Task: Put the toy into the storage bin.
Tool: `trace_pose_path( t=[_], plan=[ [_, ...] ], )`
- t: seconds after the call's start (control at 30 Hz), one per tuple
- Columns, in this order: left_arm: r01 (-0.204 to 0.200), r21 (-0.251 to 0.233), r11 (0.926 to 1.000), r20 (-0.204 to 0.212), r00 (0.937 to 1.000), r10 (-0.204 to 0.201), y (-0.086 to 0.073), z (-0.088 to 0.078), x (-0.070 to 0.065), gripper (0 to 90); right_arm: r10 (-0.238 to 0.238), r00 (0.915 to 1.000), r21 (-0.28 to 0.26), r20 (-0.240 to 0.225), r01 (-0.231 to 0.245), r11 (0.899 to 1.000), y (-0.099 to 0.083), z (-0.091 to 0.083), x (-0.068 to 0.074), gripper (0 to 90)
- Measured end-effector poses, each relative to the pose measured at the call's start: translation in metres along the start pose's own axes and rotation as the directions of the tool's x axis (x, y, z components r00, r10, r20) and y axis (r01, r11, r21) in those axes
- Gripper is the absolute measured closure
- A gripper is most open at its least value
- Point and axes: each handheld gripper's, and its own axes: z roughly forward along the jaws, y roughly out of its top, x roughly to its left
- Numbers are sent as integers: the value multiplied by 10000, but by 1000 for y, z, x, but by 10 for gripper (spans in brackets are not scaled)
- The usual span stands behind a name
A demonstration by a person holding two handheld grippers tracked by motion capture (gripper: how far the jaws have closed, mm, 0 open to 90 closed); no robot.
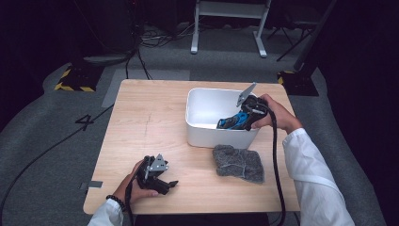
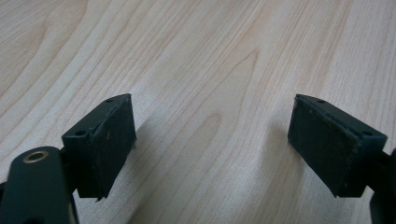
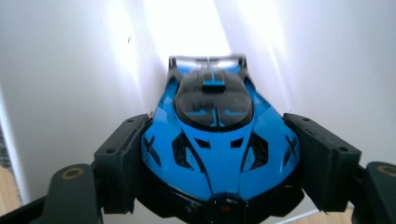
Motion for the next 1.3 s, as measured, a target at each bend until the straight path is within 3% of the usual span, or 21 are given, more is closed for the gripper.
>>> trace_pose_path(
  t=[0.07, 0.13, 0.6, 0.77, 0.9, 1.03, 1.3],
  plan=[
    [-1, -1, 10000, -1, 10000, 1, 0, 0, 0, 155, 54, 10000, 297, -77, -52, 9995, -1, 3, 0, 259],
    [-9, -3, 10000, 3, 10000, 9, 0, 0, 0, 155, 174, 9998, 156, -69, -173, 9997, -3, 3, -1, 259],
    [11, -17, 10000, 33, 10000, -11, 0, 0, 1, 159, 684, 9975, 600, 172, -693, 9958, -4, 5, -2, 258],
    [39, -23, 10000, 0, 10000, -39, 0, 0, 1, 159, 770, 9965, 346, 319, -780, 9964, -5, 3, -1, 246],
    [87, -22, 10000, -58, 9999, -87, 0, 0, 1, 160, 832, 9962, -343, 249, -823, 9960, -4, -4, 1, 247],
    [109, -31, 9999, -69, 9999, -109, 0, 0, 1, 161, 901, 9953, -277, 355, -892, 9956, -7, 0, 0, 246],
    [114, -31, 9999, -87, 9999, -114, 0, 0, 1, 161, 742, 9962, -748, 462, -707, 9947, -6, -1, 2, 243]
  ],
)
